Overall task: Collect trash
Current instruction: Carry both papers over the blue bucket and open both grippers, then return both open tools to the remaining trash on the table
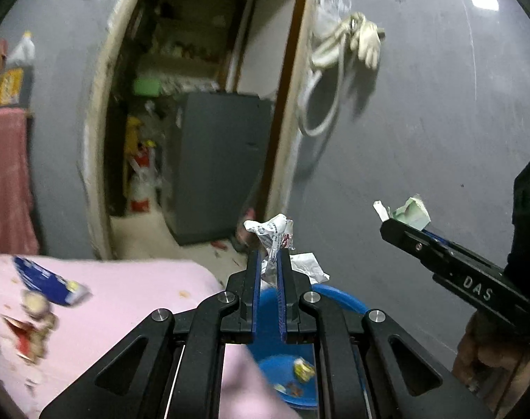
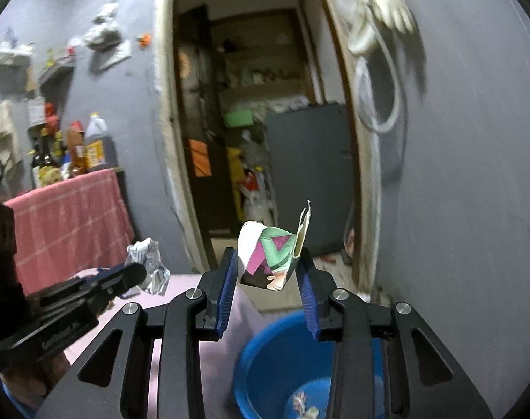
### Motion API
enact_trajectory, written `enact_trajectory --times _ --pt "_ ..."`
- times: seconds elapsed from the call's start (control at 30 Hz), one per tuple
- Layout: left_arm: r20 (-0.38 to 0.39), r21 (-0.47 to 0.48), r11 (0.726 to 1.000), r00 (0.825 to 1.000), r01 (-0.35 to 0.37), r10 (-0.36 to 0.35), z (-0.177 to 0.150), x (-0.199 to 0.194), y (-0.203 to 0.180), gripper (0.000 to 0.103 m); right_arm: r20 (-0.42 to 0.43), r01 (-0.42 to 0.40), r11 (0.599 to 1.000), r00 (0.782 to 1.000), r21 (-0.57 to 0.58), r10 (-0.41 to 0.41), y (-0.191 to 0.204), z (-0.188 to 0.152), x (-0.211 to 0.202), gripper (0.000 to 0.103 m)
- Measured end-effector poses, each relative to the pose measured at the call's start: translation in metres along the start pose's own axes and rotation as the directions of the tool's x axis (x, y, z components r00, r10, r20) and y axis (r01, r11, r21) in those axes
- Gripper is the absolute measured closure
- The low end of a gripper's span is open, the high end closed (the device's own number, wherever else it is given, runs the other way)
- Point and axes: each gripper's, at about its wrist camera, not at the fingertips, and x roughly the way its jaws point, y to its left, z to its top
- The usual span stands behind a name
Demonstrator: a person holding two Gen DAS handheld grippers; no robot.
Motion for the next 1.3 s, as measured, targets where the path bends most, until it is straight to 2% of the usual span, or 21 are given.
enact_trajectory --times 0.27,0.43,0.57,0.63,0.7,0.77,0.83,0.93,1.03,1.17,1.2,1.3 --pt "-0.164 -0.046 0.997 0.985 0.054 -0.060 -0.018 0.051 -0.007 0.097 -0.093 0.041 0.993 0.995 0.112 -0.031 -0.044 -0.020 0.014 0.070" --pt "-0.216 -0.072 0.996 0.974 0.058 -0.072 -0.025 0.070 -0.010 0.096 -0.138 0.063 0.990 0.989 0.129 -0.045 -0.054 -0.028 0.020 0.069" --pt "-0.252 -0.096 0.994 0.965 0.057 -0.080 -0.030 0.078 -0.005 0.095 -0.156 0.067 0.989 0.987 0.134 -0.045 -0.056 -0.032 0.024 0.063" --pt "-0.259 -0.114 0.992 0.963 0.052 -0.080 -0.031 0.081 -0.002 0.093 -0.162 0.068 0.989 0.986 0.133 -0.046 -0.055 -0.032 0.025 0.063" --pt "-0.261 -0.130 0.990 0.962 0.051 -0.084 -0.032 0.082 0.000 0.088 -0.168 0.075 0.988 0.984 0.134 -0.052 -0.055 -0.032 0.026 0.063" --pt "-0.253 -0.140 0.989 0.964 0.047 -0.082 -0.032 0.080 0.002 0.075 -0.169 0.081 0.988 0.984 0.129 -0.059 -0.055 -0.032 0.027 0.063" --pt "-0.238 -0.143 0.989 0.968 0.044 -0.077 -0.030 0.077 0.004 0.071 -0.160 0.085 0.988 0.985 0.127 -0.065 -0.054 -0.029 0.025 0.062" --pt "-0.225 -0.159 0.987 0.972 0.036 -0.072 -0.028 0.073 0.009 0.070 -0.147 0.087 0.988 0.987 0.127 -0.068 -0.053 -0.027 0.023 0.059" --pt "-0.204 -0.169 0.985 0.978 0.014 -0.049 -0.024 0.066 0.014 0.063 -0.129 0.087 0.990 0.989 0.114 -0.072 -0.050 -0.025 0.019 0.054" --pt "-0.134 -0.176 0.983 0.991 -0.045 0.022 -0.013 0.048 0.026 0.047 -0.085 0.097 0.991 0.992 0.094 -0.090 -0.044 -0.019 0.012 0.041" --pt "-0.117 -0.181 0.982 0.992 -0.056 0.035 -0.009 0.042 0.029 0.045 -0.067 0.100 0.991 0.993 0.088 -0.094 -0.042 -0.016 0.009 0.034" --pt "-0.071 -0.174 0.982 0.995 -0.077 0.065 0.003 0.027 0.036 0.039 -0.019 0.089 0.993 0.996 0.079 -0.087 -0.034 -0.010 0.003 0.026"
